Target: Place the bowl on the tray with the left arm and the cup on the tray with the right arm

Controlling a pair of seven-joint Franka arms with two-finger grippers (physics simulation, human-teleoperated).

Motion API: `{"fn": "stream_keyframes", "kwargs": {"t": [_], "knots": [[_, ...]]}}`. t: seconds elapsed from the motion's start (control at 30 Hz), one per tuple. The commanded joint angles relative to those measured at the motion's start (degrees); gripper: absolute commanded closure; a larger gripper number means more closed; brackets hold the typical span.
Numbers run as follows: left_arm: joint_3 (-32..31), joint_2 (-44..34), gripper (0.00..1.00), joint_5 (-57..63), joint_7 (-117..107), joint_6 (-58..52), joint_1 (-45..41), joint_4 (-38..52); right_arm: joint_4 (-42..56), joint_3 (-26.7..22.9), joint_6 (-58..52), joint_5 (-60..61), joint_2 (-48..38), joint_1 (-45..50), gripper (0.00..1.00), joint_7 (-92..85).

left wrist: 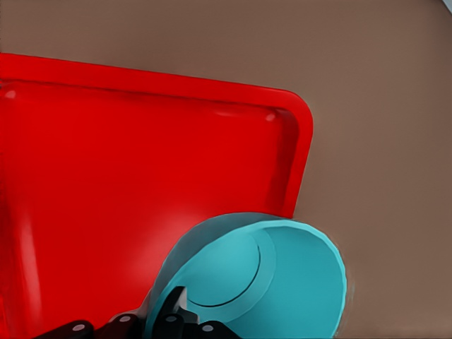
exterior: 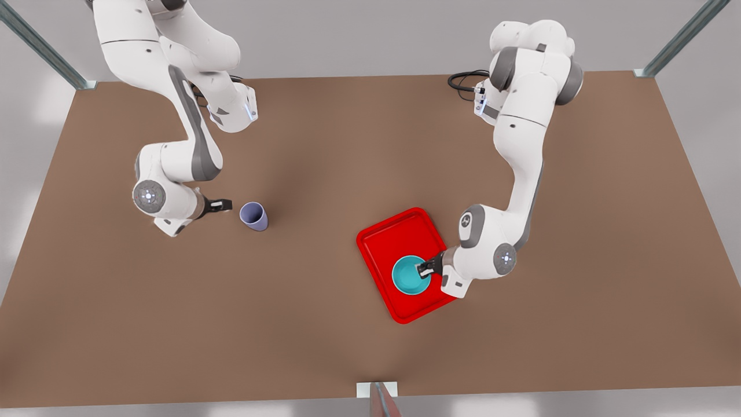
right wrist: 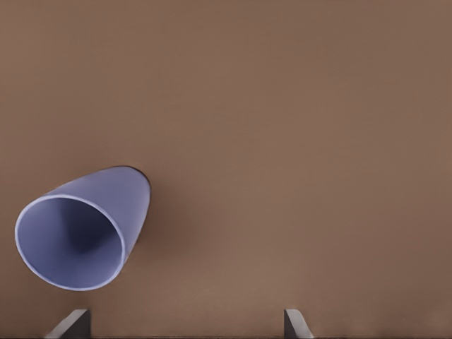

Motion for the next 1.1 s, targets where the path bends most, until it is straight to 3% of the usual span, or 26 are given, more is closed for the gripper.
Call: {"fn": "stream_keyframes", "kwargs": {"t": [0.0,0.23,0.27,0.3,0.47,0.67,0.73,0.8,0.83,0.87,0.9,0.93,0.97,1.07], "knots": [[0.09,0.29,0.79,-7.15,0.41,0.01,-0.01,-0.01,-0.1,0.09,0.06,0.4,0.04,0.01,0.0,1.53],[1.41,3.45,0.75,-6.36,1.82,-0.25,0.61,0.69,-6.08,2.55,8.41,1.54,0.92,0.1,0.0,8.22],[1.41,3.45,0.32,-6.36,3.66,-0.25,0.61,0.6,-7.83,2.64,11.66,1.54,1.01,0.1,0.0,8.3],[1.41,3.45,0.0,-6.36,3.75,-0.34,0.61,0.51,-8.54,2.64,13.07,1.63,1.45,0.1,0.0,8.74],[1.85,3.01,0.0,-5.13,3.84,-0.43,0.61,0.69,-10.83,3.79,20.1,1.63,1.62,0.1,0.0,8.83],[4.66,0.03,0.0,19.2,4.62,-12.29,0.87,8.6,-11.7,4.31,20.89,1.63,2.32,0.1,0.02,9.01],[9.14,-5.24,0.0,21.76,17.45,-21.52,0.78,8.51,-11.7,4.31,21.07,1.63,2.59,0.1,0.09,9.18],[13.62,-11.13,0.0,23.25,20.89,-28.37,0.7,8.25,-11.7,4.49,21.85,1.63,3.47,0.1,0.28,9.27],[13.8,-13.59,0.0,27.03,20.98,-31.44,0.7,8.42,-11.7,4.49,21.86,1.63,3.47,0.1,0.4,9.97],[13.62,-16.93,0.0,28.79,21.15,-32.86,1.22,7.99,-11.7,4.93,21.86,1.63,3.47,0.19,0.61,11.29],[10.22,-19.39,0.0,28.88,24.21,-32.95,5.16,7.55,-11.7,5.02,21.86,1.63,3.47,0.19,0.67,12.0],[1.86,-22.29,0.0,36.69,29.23,-33.04,12.28,7.11,-11.7,5.1,21.59,1.63,3.47,0.1,0.79,12.17],[-3.78,-24.05,0.0,40.83,29.94,-33.04,17.13,5.96,-11.62,5.1,21.51,2.86,3.47,0.1,0.79,12.35],[-3.43,-26.08,0.0,41.72,31.43,-34.17,17.31,6.05,-11.62,5.98,21.24,3.12,3.12,0.1,0.79,13.67]]}}
